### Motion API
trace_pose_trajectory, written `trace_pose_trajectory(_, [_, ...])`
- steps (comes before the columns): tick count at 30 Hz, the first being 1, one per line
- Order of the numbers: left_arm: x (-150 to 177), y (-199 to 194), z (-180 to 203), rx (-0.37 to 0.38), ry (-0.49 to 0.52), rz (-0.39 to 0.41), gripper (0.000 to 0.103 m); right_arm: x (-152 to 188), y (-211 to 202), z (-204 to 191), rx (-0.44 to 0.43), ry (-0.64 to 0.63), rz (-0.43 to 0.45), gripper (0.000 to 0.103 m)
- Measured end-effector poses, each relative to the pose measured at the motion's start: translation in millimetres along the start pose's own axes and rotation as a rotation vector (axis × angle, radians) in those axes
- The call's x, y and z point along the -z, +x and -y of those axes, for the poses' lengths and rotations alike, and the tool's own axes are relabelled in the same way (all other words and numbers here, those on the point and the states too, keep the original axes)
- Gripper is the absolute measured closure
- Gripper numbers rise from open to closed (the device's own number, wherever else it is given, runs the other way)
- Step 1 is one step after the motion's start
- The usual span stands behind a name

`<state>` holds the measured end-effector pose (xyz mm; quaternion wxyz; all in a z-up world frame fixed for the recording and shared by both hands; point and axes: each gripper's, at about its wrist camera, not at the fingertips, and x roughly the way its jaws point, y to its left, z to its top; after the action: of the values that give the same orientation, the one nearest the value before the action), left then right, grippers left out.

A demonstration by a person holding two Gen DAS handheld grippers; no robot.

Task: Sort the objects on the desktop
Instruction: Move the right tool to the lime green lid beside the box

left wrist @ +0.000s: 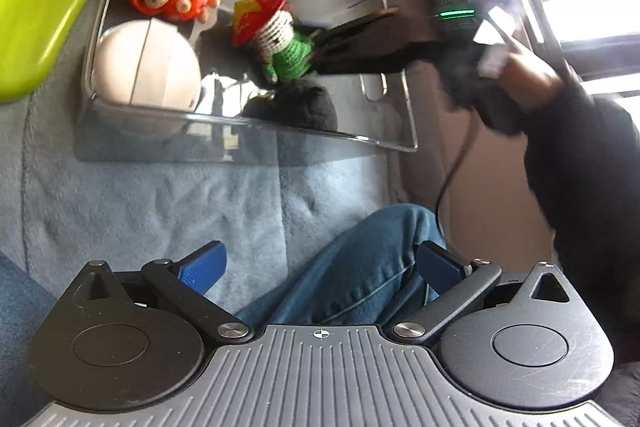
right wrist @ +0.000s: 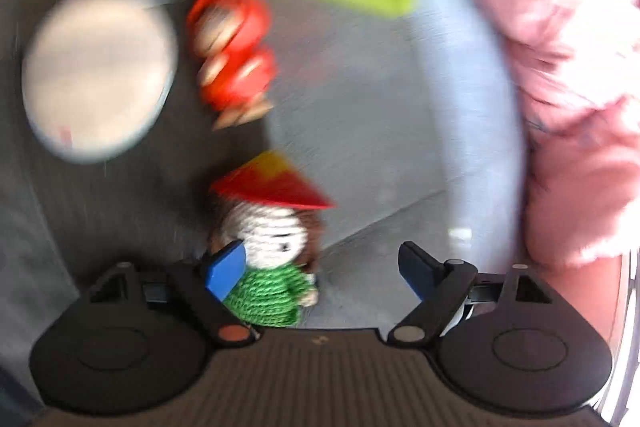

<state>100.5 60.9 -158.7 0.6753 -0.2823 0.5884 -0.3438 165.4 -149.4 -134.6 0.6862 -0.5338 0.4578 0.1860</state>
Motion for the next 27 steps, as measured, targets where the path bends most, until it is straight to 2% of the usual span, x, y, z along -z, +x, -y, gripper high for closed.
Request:
trace_pose_trajectory(3, [-3, -19, 3, -0.008, 0.022, 0.056, 0.000, 35, -68, 54, -0.037, 0.355, 0.164, 0.011])
trace_pose_trajectory(5, [-5, -44, -6, -0.004, -0.015, 0.127, 0.000, 64, -120, 93, -0.064, 0.629, 0.263, 0.011])
trace_pose_trajectory(7, [-8, -66, -14, -0.011, -0.066, 0.197, 0.000, 99, -158, 99, -0.083, 0.894, 0.325, 0.014])
trace_pose_trajectory(8, [-11, -77, -16, -0.034, -0.090, 0.235, 0.000, 118, -153, 89, -0.096, 1.003, 0.340, 0.018])
trace_pose_trajectory(10, [-19, -97, -12, -0.112, -0.093, 0.306, 0.000, 147, -120, 72, -0.149, 1.165, 0.341, 0.042])
trace_pose_trajectory(12, [-32, -105, -9, -0.155, -0.083, 0.354, 0.000, 173, -103, 67, -0.264, 1.295, 0.312, 0.058])
trace_pose_trajectory(14, [-49, -104, -13, -0.180, -0.108, 0.393, 0.000, 199, -80, 60, -0.427, 1.459, 0.329, 0.060])
trace_pose_trajectory(15, [-56, -100, -17, -0.217, -0.132, 0.411, 0.000, 208, -73, 58, -0.501, 1.527, 0.349, 0.060])
trace_pose_trajectory(16, [-63, -96, -20, -0.257, -0.152, 0.426, 0.000, 216, -66, 56, -0.567, 1.591, 0.369, 0.059])
trace_pose_trajectory(17, [-71, -89, -21, -0.305, -0.162, 0.425, 0.000, 219, -56, 49, -0.598, 1.636, 0.390, 0.059])
trace_pose_trajectory(18, [-79, -81, -23, -0.348, -0.167, 0.421, 0.000, 213, -24, 27, -0.605, 1.660, 0.403, 0.058])
trace_pose_trajectory(19, [-85, -72, -23, -0.362, -0.155, 0.403, 0.000, 207, -7, 15, -0.598, 1.663, 0.407, 0.058])
trace_pose_trajectory(21, [-95, -55, -21, -0.380, -0.116, 0.369, 0.000, 201, 4, 4, -0.562, 1.643, 0.404, 0.058])
trace_pose_trajectory(22, [-99, -52, -19, -0.411, -0.094, 0.372, 0.000, 201, 8, -3, -0.541, 1.642, 0.410, 0.057])
trace_pose_trajectory(23, [-101, -55, -20, -0.458, -0.072, 0.403, 0.000, 204, 8, -6, -0.523, 1.647, 0.427, 0.054])
trace_pose_trajectory(25, [-103, -69, -29, -0.529, -0.047, 0.498, 0.000, 225, -5, -16, -0.486, 1.686, 0.487, 0.037])
trace_pose_trajectory(27, [-102, -95, -57, -0.513, -0.096, 0.593, 0.000, 247, -13, -27, -0.435, 1.741, 0.548, 0.030])
